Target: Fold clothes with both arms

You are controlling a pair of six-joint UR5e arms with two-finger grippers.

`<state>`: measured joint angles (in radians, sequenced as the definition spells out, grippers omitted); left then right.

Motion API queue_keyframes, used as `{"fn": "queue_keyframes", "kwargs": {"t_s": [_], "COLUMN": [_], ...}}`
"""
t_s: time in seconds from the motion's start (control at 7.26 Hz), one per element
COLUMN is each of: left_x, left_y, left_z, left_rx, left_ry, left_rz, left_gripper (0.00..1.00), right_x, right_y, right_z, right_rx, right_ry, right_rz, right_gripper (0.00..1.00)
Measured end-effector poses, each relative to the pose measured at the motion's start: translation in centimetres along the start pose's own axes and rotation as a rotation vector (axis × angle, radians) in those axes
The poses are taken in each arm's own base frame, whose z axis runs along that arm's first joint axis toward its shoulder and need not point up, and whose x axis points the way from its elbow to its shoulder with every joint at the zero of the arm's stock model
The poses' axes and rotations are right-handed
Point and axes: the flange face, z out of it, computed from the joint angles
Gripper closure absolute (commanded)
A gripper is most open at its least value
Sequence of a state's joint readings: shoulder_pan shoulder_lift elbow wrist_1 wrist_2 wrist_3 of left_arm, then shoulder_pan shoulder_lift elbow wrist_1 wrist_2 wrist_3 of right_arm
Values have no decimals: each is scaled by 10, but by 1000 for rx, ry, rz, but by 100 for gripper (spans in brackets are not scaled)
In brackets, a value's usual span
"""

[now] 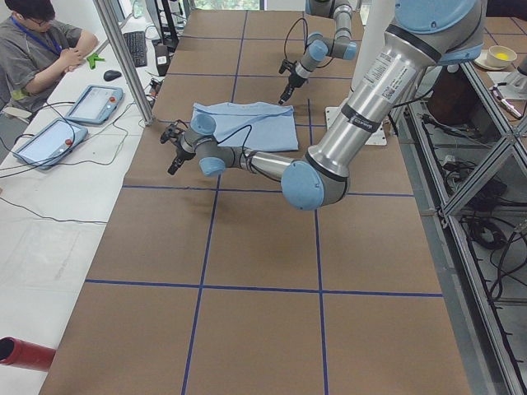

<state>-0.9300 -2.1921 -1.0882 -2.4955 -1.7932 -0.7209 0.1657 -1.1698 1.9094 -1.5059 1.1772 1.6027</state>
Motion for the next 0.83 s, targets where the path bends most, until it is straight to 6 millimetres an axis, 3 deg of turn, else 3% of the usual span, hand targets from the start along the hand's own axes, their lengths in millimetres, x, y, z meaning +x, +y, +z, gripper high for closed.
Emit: {"fn": "queue_keyframes", "kwargs": {"t_s": [0.28,0.55,0.83], "left_x": [1,3,5], "left_y": [0,2,3], "left_z": [0,1,2], "left_rx": [0,-2,-4], "left_ry": [2,4,6], "left_rz": [-6,-17,-25], "left_gripper": [0,0,0], "right_x": [-7,-13,-19], "right_y": [13,37,44], "right_z": [-12,-21,-25], "right_rx": [-32,-57,-57], "right_ry": [-29,-50,-65], "right_rz": [-132,-269,-375], "right_gripper": [22,28,34]}}
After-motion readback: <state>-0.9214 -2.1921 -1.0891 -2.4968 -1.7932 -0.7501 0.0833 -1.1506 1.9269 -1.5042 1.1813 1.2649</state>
